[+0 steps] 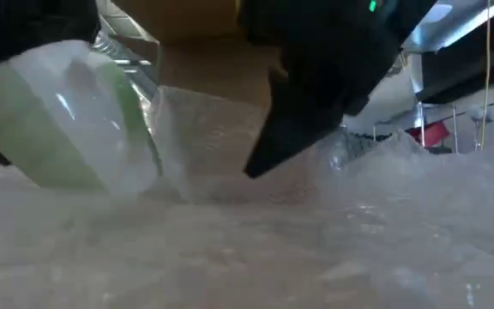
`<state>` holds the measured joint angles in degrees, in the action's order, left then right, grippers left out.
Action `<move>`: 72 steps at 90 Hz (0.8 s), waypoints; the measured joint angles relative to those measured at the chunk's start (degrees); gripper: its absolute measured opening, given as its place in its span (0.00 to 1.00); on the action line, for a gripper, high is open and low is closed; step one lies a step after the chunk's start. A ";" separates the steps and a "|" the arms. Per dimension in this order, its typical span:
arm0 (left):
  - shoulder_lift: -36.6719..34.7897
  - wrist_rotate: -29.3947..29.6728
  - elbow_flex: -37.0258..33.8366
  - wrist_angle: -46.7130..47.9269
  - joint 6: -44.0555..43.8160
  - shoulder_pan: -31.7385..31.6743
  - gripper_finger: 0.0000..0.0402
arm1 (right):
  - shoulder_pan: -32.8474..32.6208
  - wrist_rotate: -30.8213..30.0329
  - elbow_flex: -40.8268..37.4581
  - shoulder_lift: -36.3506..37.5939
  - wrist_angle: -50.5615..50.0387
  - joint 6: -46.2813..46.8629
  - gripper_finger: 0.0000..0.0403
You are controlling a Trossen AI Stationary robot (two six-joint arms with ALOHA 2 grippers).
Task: Wrap mug
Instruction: Wrap the green mug with bubble wrap
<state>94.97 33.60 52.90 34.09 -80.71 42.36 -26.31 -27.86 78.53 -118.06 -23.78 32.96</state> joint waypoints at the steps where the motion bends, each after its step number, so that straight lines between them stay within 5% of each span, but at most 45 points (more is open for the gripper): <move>1: 0.24 0.04 0.00 -0.18 -0.30 0.25 0.00 | 0.19 -0.59 0.01 0.00 -0.63 0.23 0.00; 13: 0.88 0.64 -0.06 -0.87 -5.01 3.54 0.00 | 1.64 -4.54 0.02 0.00 -11.55 3.30 0.00; 33: 0.90 0.56 -0.11 -0.05 -10.37 7.33 0.00 | 1.68 -1.44 0.03 0.07 -23.48 8.23 0.00; 57: -1.05 -2.99 0.40 0.21 -11.62 8.72 0.00 | -0.51 6.49 3.03 4.32 -25.16 8.74 0.00; 72: -3.74 -2.05 3.95 3.86 -9.69 10.21 0.00 | -1.20 5.46 5.45 5.31 -11.55 3.09 0.00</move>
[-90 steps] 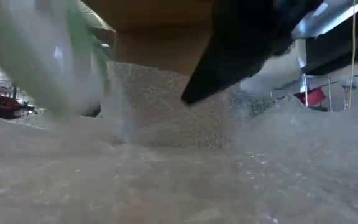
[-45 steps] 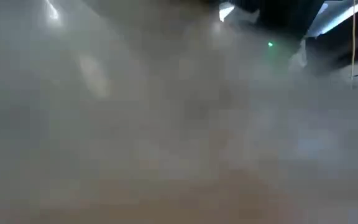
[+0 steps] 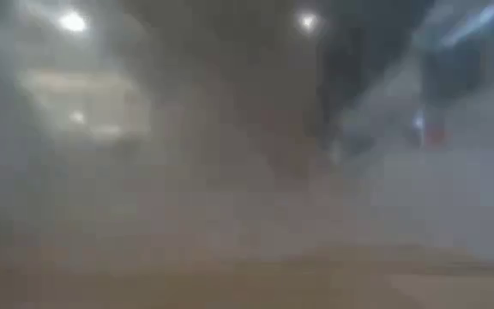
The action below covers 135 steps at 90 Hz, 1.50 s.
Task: Wrap mug
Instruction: Wrap the green mug with bubble wrap
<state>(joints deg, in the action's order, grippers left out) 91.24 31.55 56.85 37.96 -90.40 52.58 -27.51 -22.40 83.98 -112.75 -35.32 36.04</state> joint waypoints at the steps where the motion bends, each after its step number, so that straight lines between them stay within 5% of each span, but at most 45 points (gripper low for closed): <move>1: -0.21 0.30 0.25 0.13 0.12 0.00 0.00 | 0.01 -0.01 0.02 0.00 1.47 -0.65 0.00; 16: -0.94 2.85 0.95 2.22 0.62 -0.17 0.00 | 2.33 1.78 -0.47 -1.92 23.87 -7.57 0.00; 30: -0.89 5.47 0.91 7.18 -2.23 -0.43 0.00 | 4.53 4.43 -0.63 -6.51 29.73 -8.22 0.00; 60: 0.35 2.12 -5.78 8.46 -15.89 2.05 0.00 | 8.18 -0.54 -0.74 -12.02 14.11 -5.37 0.00; 89: 2.18 5.27 -5.70 10.36 -29.39 8.25 0.00 | 7.98 -3.54 -0.26 -11.52 3.13 -3.21 0.00; 108: -0.39 6.59 3.69 20.65 -19.42 5.96 0.00 | 7.15 -2.25 3.02 -6.90 1.33 -6.84 0.00; 122: -0.73 5.35 12.48 24.68 -0.98 0.34 0.00 | 4.61 -1.98 3.49 -2.28 1.35 -7.82 0.00; 135: -0.89 -3.25 17.36 22.84 18.09 -8.47 0.00 | 0.30 -2.01 3.52 -0.36 1.92 -5.62 0.00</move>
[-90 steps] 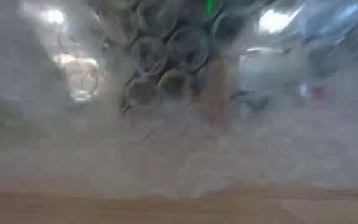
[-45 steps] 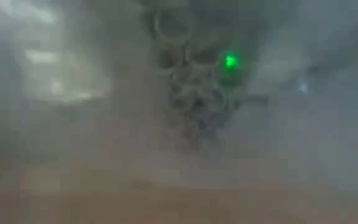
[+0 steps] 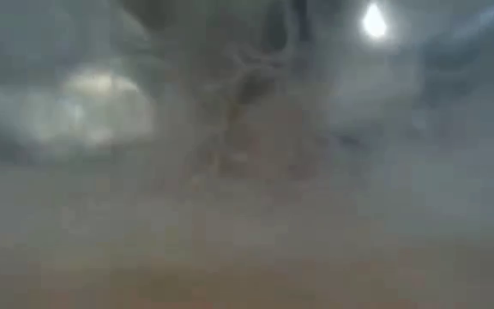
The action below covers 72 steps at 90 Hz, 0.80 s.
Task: Wrap mug
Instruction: Wrap the green mug with bubble wrap
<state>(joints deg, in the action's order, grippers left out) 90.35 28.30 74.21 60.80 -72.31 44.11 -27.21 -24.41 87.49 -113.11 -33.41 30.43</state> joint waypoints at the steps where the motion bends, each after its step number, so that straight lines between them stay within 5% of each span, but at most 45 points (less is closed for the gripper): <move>1: 0.00 -0.76 0.15 -0.36 1.40 -0.77 0.00 | -0.42 0.00 0.01 0.01 0.05 0.37 0.00; 16: 0.66 -10.40 0.50 -3.52 16.55 -12.66 0.00 | -6.93 -0.21 -1.70 -0.10 0.23 7.89 0.00; 36: 5.36 -16.26 0.48 -3.00 26.50 -23.71 0.00 | -13.79 -5.27 -5.90 -0.14 -0.91 21.82 0.00; 57: 10.40 -23.78 0.50 -2.95 28.91 -25.40 0.00 | -16.91 -5.54 -9.84 -0.19 -1.08 30.40 0.00; 72: 11.34 -22.27 0.57 -3.20 29.12 -25.50 0.00 | -17.04 -6.05 -10.35 -0.19 -0.69 30.91 0.00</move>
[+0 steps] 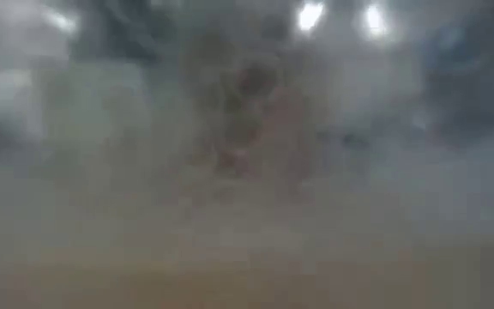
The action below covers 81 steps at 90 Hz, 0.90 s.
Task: Wrap mug
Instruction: Wrap the green mug with bubble wrap
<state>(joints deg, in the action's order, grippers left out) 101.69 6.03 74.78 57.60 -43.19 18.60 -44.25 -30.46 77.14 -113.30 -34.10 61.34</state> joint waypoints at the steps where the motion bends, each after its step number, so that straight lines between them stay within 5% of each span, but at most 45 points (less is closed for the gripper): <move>1: 0.00 -0.01 0.00 -0.06 0.11 -0.06 0.00 | 0.01 0.00 -0.01 -0.01 0.10 0.00 0.00; 46: -0.92 -0.85 0.00 0.22 2.90 -0.54 0.22 | 0.01 3.42 -0.02 -0.09 1.22 -5.14 0.03; 81: -13.24 -0.79 0.00 1.02 -1.91 3.12 0.31 | -0.31 11.53 6.05 -0.05 -4.68 -22.73 0.41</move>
<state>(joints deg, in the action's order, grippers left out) 88.45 5.24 74.78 58.62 -45.10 21.72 -44.56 -18.93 83.19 -113.35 -38.78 38.62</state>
